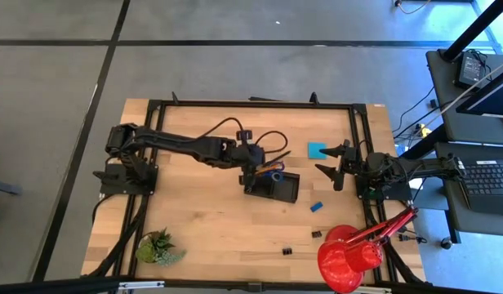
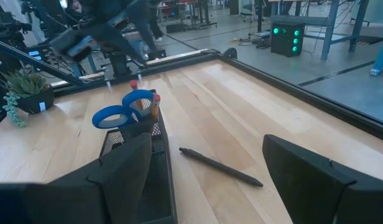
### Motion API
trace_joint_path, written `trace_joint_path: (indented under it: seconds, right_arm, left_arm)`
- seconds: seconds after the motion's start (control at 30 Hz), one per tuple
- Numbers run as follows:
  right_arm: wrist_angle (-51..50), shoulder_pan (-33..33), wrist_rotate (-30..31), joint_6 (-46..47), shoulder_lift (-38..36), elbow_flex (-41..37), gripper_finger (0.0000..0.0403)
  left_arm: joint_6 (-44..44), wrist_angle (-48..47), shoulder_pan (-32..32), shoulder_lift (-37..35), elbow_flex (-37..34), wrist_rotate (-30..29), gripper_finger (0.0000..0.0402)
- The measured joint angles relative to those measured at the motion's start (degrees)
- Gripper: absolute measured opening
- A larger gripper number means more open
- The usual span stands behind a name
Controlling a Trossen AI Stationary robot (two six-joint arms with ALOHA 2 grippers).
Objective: Pick and place office supplies into organizer
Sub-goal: Adjust the black desk organizer
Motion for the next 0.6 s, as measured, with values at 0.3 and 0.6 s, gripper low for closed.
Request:
trace_joint_path:
  seconds: [0.3, 0.6]
  right_arm:
    - [0.0, 0.0, 0.0, 0.2, 0.0, 0.0, 0.0310]
    - [0.1, 0.0, 0.0, 0.2, 0.0, 0.0, 0.0310]
  left_arm:
    - [-1.1, -0.8, 3.7, 2.7, 0.0, 3.7, 0.0060]
    - [-1.5, -3.7, 6.7, 4.9, 0.0, 4.8, 0.0056]
